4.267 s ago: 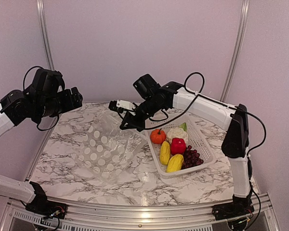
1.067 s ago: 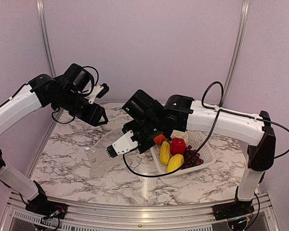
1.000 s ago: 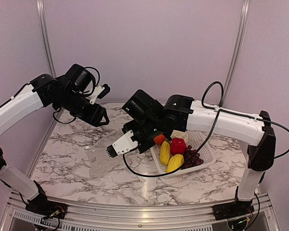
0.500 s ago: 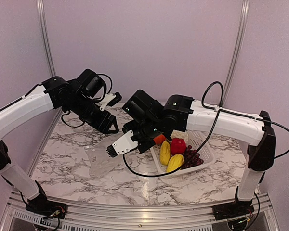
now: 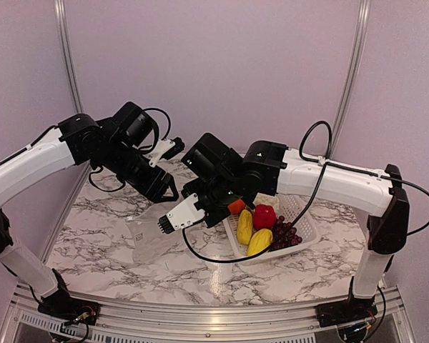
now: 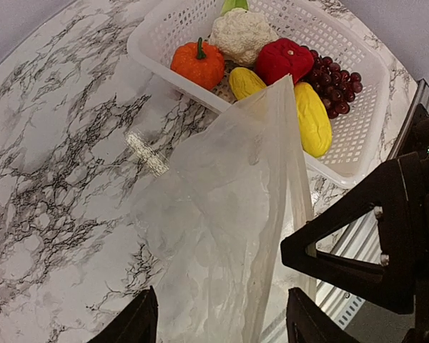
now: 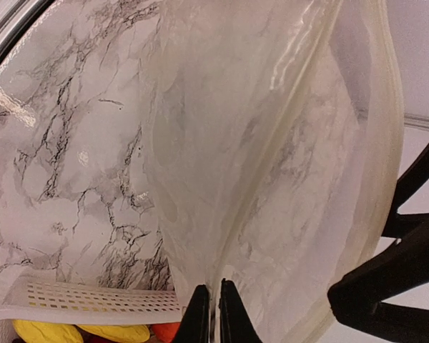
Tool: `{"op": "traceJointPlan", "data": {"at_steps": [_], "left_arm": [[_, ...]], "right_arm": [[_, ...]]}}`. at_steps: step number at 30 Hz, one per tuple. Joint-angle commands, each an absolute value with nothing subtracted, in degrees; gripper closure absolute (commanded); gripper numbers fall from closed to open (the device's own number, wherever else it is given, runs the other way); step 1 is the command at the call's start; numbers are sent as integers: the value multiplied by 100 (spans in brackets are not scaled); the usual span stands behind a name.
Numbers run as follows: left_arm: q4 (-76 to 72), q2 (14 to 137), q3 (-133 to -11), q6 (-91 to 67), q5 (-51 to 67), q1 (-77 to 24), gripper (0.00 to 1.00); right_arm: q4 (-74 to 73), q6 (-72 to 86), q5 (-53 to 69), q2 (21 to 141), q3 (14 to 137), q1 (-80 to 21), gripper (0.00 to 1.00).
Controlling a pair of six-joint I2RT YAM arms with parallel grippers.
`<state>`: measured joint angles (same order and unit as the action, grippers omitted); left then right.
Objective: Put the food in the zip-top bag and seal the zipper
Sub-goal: Pass from the right arm to the left
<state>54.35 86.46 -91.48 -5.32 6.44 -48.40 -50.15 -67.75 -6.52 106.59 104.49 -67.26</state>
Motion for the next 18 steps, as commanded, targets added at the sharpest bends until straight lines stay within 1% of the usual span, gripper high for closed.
{"op": "traceJointPlan", "data": {"at_steps": [1,4,7,11,14,16,18], "left_arm": [[5617,8773,-8992,-466,176,-4860,38],[5665,8894,-9083,-524,-270,-4861,44],[5661,8995,-9230,-539,-369,-4803,60],[5659,9152,-9369,-514,-217,-4767,74],[5656,9248,-9448,-527,-231,-4757,92],[5658,9259,-9516,-573,-497,-4706,97],[5645,9235,-9610,-662,-913,-4581,100]], "right_arm": [[-5058,-6776,-593,10659,10652,-6741,94],[-5086,-6769,-551,10645,10657,-6741,94],[-5106,-6759,-526,10622,10641,-6741,94],[-5076,-6741,-527,10592,10584,-6741,94],[-5063,-6713,-543,10546,10528,-6739,94],[-5090,-6706,-548,10509,10483,-6739,94],[-5214,-6693,-477,10475,10463,-6720,94]]}}
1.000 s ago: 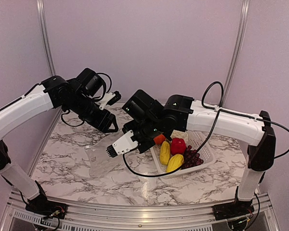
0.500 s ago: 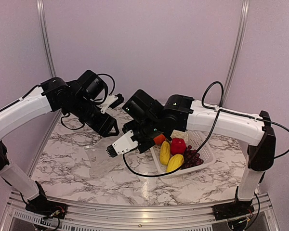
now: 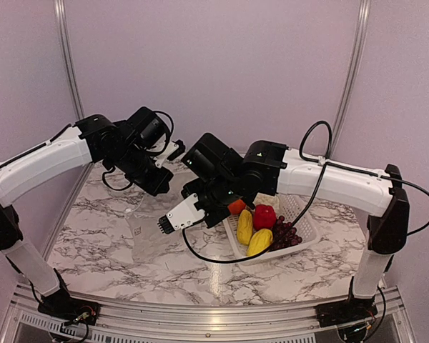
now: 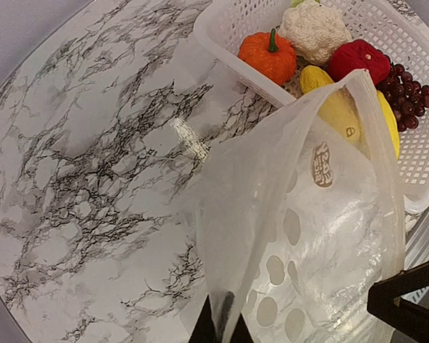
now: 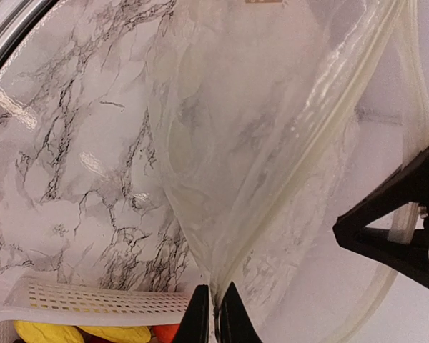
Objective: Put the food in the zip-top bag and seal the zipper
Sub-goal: Pass from the right arm to the left
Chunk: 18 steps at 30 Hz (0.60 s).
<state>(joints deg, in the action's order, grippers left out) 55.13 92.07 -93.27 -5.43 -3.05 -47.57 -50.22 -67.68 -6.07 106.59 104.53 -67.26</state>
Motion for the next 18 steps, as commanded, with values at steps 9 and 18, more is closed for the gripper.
{"op": "traceJointPlan", "data": {"at_steps": [9,18], "left_arm": [[5343,9112,-9685,-585,-1205,-4456,100],[5060,9146,-9454,-476,-2649,-4450,100]], "right_arm": [[-5159,-5927,1142,10283,11000,-6197,77],[-4405,-4488,2930,9407,9999,-4618,49]]}}
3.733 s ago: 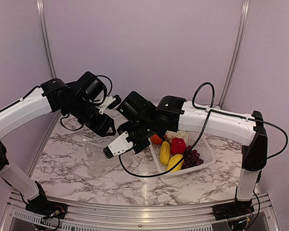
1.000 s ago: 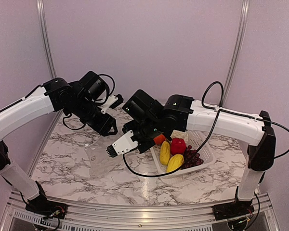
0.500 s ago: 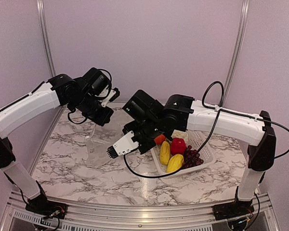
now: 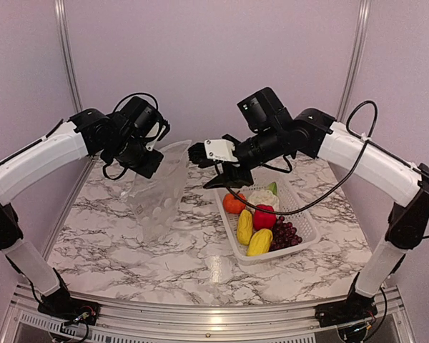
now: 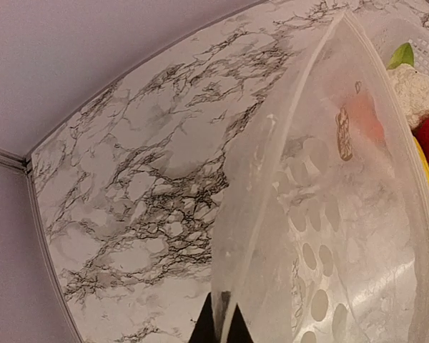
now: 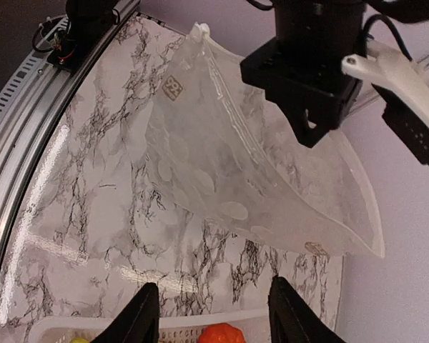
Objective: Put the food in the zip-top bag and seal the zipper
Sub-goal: Pass from the right arm to the left, then pick up the fake vegetable from the bin.
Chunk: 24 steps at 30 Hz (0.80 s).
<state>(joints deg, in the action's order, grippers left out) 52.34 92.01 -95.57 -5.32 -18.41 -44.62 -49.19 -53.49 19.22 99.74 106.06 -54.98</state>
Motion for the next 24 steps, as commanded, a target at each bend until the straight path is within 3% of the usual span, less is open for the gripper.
{"op": "traceJointPlan", "data": {"at_steps": [1,5,9,17,24], "left_arm": [[5054,9141,-9461,-487,-2793,-4462,100],[4962,9054,-9457,-435,-3271,-4583,100],[4678,9181,-9137,-430,-2706,-4667,100],[3858,9442,-8460,-835,-2142,-4811,100],[3662,9381,-8363,-1018,-1920,-4872,100]], "right_arm": [[-4159,-4285,3004,9274,9716,-4333,45],[-3526,-3603,2795,9028,8800,-3336,34],[-3562,-3234,2225,9225,8257,-2887,32],[-3633,-3228,1894,9377,7245,-2654,23],[-3677,-3202,1778,9703,7218,-2652,12]]}}
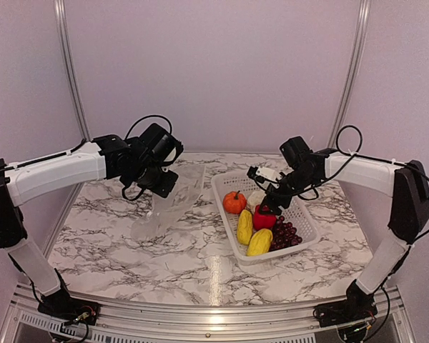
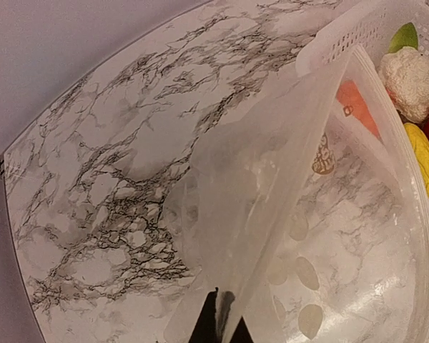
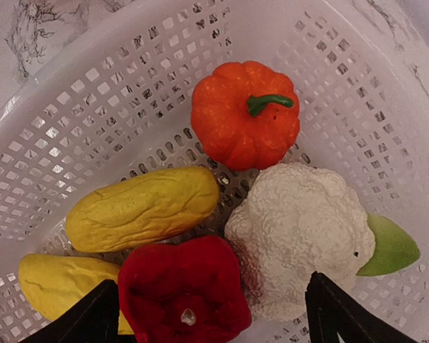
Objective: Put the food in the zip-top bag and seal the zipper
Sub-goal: Pick up the fake vegetable from the bin.
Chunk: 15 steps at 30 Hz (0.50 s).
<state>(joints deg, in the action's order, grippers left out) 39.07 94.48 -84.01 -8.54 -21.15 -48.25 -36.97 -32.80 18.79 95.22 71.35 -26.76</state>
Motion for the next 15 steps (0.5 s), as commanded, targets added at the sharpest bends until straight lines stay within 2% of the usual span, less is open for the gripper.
{"op": "traceJointPlan", "data": {"at_steps": [1,3,7,10,15], "left_arm": [[3669,9372,-8367,-1024,-1919,-4884,100],[3666,9339,-8382,-1037,-1885,-4893,100],[3669,9237,-8400,-1072,-1823,-4911,100],[3665,9182,-8411,-1097,-1783,-4905,100],[3675,9149,-8444,-1108,-1738,-4906,100]], "right_arm": [[-3692,-3206,1798,9748,7228,-2654,8],[-3712,-3209,1822,9848,7233,-2652,2],[-3787,-3259,1891,9951,7233,-2649,2],[-3867,-3302,1952,9991,7228,-2654,7],[-4081,-3416,2044,10022,7280,-2652,23]]}}
